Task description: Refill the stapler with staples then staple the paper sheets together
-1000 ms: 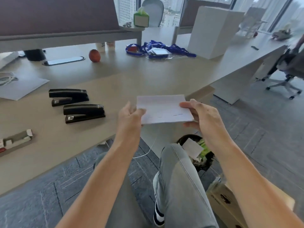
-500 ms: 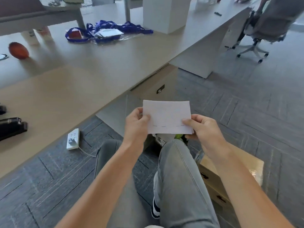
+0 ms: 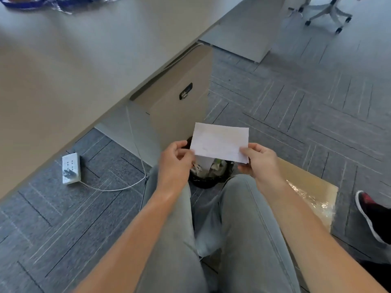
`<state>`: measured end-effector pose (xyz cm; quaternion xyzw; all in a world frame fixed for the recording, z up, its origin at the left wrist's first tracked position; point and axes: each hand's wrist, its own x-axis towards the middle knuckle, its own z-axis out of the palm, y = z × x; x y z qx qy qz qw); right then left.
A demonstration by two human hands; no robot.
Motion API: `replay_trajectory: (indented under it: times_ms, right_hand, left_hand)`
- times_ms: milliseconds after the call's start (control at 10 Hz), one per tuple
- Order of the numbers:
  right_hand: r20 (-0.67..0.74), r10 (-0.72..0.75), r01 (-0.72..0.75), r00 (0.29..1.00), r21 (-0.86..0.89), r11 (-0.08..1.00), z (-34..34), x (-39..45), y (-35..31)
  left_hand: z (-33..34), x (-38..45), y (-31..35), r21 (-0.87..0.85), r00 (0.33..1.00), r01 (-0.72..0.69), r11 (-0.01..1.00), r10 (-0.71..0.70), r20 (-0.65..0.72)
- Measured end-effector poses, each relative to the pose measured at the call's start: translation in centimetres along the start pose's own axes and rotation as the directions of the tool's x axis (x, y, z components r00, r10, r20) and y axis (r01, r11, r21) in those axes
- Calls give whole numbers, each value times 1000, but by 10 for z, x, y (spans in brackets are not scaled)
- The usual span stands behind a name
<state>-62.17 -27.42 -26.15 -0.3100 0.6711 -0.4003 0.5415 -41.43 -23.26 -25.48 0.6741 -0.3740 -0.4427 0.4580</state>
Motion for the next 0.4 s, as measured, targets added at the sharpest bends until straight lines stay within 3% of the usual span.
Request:
replay_trajectory:
  times_ms: [100, 200, 300, 400]
  right_hand:
    - [-62, 34, -32, 997, 22, 999, 11, 27, 5]
    - [-87, 34, -46, 996, -138, 989, 15, 48, 11]
    - [-103, 3, -32, 995, -282, 959, 11, 60, 20]
    - [-69, -42, 21, 997, -282, 959, 9, 55, 16]
  left_hand:
    - [1, 12, -18, 268, 992, -118, 956, 127, -19]
    - [-2, 20, -43, 574, 969, -216, 790, 245, 29]
    - [-3, 22, -72, 841, 966, -234, 488, 216, 144]
    - [-1, 24, -80, 936, 965, -239, 260, 170, 199]
